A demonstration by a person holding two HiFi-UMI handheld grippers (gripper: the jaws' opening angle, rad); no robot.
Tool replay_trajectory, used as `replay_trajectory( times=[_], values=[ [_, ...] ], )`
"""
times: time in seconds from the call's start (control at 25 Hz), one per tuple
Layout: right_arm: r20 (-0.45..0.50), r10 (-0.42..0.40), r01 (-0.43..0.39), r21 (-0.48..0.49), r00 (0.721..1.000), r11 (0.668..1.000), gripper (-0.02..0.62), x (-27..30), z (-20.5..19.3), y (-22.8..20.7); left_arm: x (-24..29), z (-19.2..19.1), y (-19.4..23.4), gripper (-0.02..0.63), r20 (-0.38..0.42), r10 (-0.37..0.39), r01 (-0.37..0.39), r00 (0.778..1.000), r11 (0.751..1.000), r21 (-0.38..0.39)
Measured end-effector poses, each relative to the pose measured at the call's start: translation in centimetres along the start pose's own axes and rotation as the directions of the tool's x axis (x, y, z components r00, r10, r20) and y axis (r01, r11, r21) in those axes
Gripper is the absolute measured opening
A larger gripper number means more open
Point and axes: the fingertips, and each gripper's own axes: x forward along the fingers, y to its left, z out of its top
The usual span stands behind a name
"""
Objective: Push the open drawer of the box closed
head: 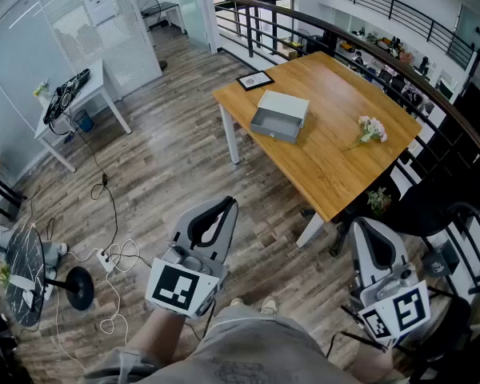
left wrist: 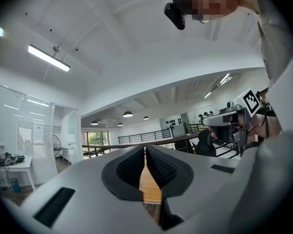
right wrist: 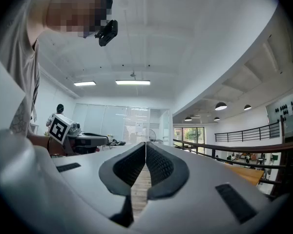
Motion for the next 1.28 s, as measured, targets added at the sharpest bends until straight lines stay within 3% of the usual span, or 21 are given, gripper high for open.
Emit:
replay_trajectory(
  times=[0.24, 0.56, 0.72, 0.76, 0.84, 1.28],
  values=[
    [0.028, 0.007, -0.008, 0.04, 1.0, 0.999, 0.032, -0.6, -0.2, -1.6, 0.8, -0.4, -1.2, 0.028, -0.011, -0.004, 0.004, 1.0, 1.0, 0.005],
    [-0.002, 0.009, -0.008, 0.064, 1.0, 0.998, 0.032, -0.1, -1.4, -2.7, 1.5, -0.8, -1.4, 0.028, -0.028, -0.006, 0.005, 1.0, 1.0, -0.01],
    [-0.009, 0.005, -0.004, 0.072, 1.0, 0.997, 0.032, 0.2, -1.5, -3.3, 1.8, 0.0, -1.0, 0.028, 0.006, 0.011, -0.01, 1.0, 1.0, -0.016],
    [-0.008, 0.005, -0.004, 0.076, 1.0, 0.997, 0.032, 0.2, -1.5, -3.3, 1.8, 0.3, -0.7, 0.036, 0.018, 0.024, -0.023, 1.0, 0.999, -0.023],
    [-0.007, 0.005, -0.005, 0.08, 1.0, 0.997, 0.032, 0.3, -1.4, -3.2, 1.9, 0.8, -0.2, 0.205, 0.027, 0.044, -0.043, 0.999, 0.999, -0.026],
    [-0.03, -0.009, 0.011, 0.077, 1.0, 0.997, 0.032, 2.9, -3.4, -6.1, 5.5, -1.1, 1.2, 0.218, 0.005, 0.068, -0.068, 0.998, 0.998, -0.003]
  ],
)
